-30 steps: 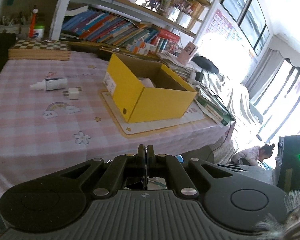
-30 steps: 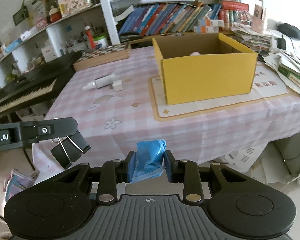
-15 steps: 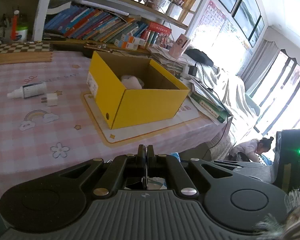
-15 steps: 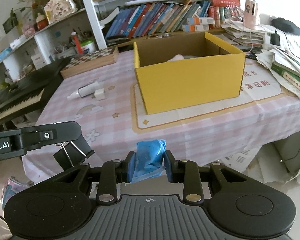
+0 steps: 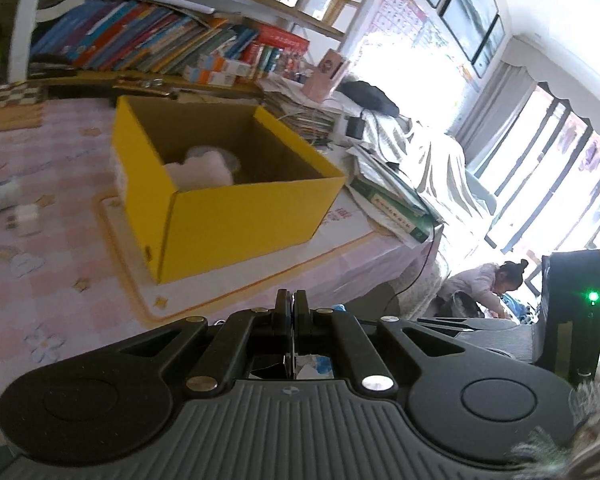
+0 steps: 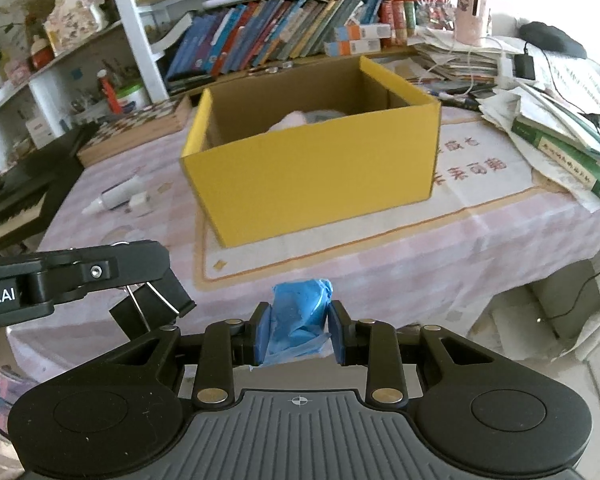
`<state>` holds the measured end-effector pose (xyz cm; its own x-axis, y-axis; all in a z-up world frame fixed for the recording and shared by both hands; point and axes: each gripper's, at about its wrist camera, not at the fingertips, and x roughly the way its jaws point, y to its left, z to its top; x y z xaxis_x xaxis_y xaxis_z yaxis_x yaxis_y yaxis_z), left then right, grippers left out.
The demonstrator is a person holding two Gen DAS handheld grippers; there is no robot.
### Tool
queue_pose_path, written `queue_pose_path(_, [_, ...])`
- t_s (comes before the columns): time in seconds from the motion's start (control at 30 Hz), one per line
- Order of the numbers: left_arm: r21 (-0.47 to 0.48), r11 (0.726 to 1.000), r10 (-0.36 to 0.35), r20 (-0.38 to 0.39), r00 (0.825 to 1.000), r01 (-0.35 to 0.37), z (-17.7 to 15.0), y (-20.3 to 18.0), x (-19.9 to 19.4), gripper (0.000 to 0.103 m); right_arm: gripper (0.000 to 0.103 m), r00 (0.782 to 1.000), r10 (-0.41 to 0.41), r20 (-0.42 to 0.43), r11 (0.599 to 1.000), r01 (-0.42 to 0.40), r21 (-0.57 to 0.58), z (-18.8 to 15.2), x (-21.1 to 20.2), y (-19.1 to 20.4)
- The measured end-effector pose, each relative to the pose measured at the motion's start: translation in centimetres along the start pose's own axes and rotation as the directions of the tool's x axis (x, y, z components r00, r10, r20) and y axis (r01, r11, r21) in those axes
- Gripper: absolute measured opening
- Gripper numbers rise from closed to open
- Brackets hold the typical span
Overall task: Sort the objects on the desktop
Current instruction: 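Carry the binder clip with left tool while right tool carries the cloth to the yellow box, then release the binder clip into the box with left tool while right tool drops the cloth inside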
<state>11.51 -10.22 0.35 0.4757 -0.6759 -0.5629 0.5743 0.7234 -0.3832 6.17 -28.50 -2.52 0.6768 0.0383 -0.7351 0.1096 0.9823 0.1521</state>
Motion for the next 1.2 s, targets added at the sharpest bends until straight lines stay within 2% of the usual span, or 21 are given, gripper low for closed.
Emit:
queue_pose_path(0.23, [-0.005,1.0,-0.009,0.012,1.0,0.009,1.9,-1.1,3.0,0.001,0.03,1.0,-0.002,0.005,1.0,0.002,-0.015,2.5,1.3,-2.5])
queue_pose_path(0.43, [-0.011,0.999,0.038,0.078,0.996,-0.037,4.0,-1.7,3.8,0.001,0.03,0.998,0.022,0.051,0.999,-0.019,-0.05,5.1,2.1,-4.1])
queue_pose_path(0.6, [-0.002,0.998,0.056,0.16,0.986,-0.057,7.0,-2.3,4.1,0.001,0.03,0.992,0.051,0.115,0.996,-0.042,-0.082,8.4,2.3,-5.2])
queue_pose_path(0.83, [0.021,0.994,0.094,0.26,0.961,-0.103,10.5,-2.8,5.7,0.001,0.03,0.98,0.094,0.175,0.982,-0.063,-0.179,13.2,4.0,-5.6])
queue_pose_path(1.03, [0.005,0.983,0.174,0.266,0.948,-0.182,12.4,-1.4,8.8,0.001,0.03,0.981,0.115,0.154,0.961,-0.07,-0.269,15.9,7.3,-5.4])
queue_pose_path(1.2, [0.008,0.968,0.242,0.214,0.946,-0.25,12.8,0.3,12.1,0.001,0.03,0.987,0.125,0.103,0.932,-0.081,-0.354,17.0,10.5,-4.9])
